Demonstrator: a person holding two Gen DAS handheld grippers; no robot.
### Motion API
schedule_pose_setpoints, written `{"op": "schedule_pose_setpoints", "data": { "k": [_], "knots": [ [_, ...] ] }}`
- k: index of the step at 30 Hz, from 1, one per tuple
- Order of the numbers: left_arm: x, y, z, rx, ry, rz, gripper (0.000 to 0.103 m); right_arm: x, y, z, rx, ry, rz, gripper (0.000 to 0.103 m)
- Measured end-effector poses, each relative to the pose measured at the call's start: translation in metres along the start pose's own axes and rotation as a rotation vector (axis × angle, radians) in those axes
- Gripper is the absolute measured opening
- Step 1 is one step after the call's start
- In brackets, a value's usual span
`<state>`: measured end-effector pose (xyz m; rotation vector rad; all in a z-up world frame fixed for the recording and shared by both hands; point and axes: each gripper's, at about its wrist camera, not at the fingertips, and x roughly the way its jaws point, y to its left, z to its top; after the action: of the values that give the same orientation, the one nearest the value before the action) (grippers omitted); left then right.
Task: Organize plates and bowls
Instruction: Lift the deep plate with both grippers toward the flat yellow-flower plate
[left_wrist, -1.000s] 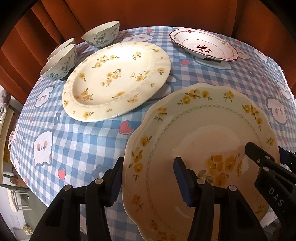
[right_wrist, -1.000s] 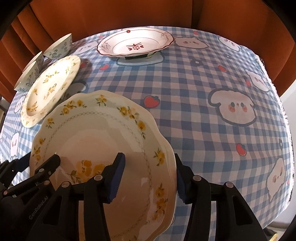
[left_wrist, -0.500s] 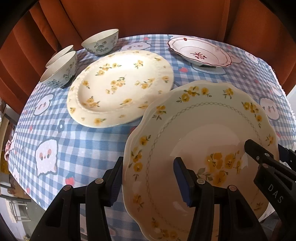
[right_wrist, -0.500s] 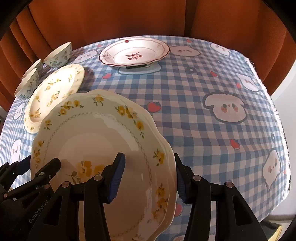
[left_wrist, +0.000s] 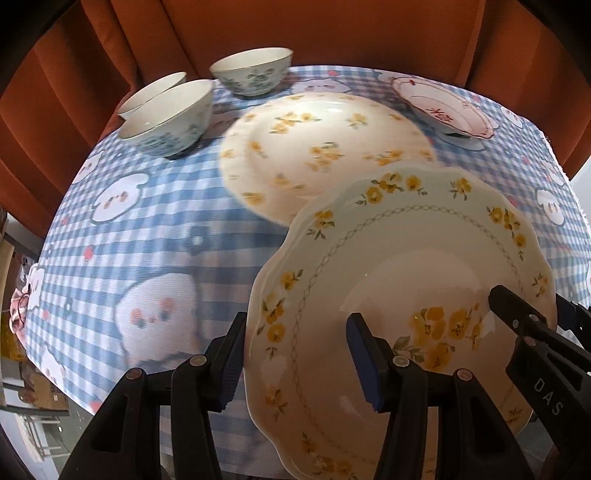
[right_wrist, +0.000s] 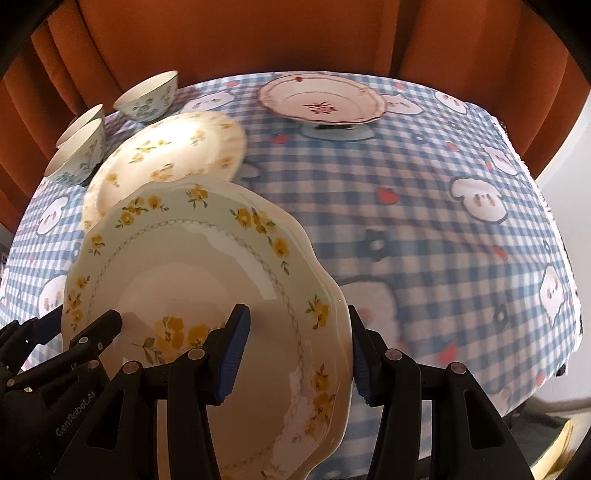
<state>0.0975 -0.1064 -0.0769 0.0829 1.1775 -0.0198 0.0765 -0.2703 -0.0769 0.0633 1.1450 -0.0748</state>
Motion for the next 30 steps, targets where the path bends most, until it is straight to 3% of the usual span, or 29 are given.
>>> {"op": "schedule_pose_setpoints", "data": {
  "k": [18,30],
  "knots": [
    [0.014,0.150,0.003,0.029,0.003,0.015,0.054,0.009,0.158,-0.005,0.030,0.003,0.012,0.054],
    [0.034,0.205,0.019,0.017,0.023,-0.007,0.054,0.026,0.215,0.010,0.003,0.031,-0.002,0.054]
  ]
}}
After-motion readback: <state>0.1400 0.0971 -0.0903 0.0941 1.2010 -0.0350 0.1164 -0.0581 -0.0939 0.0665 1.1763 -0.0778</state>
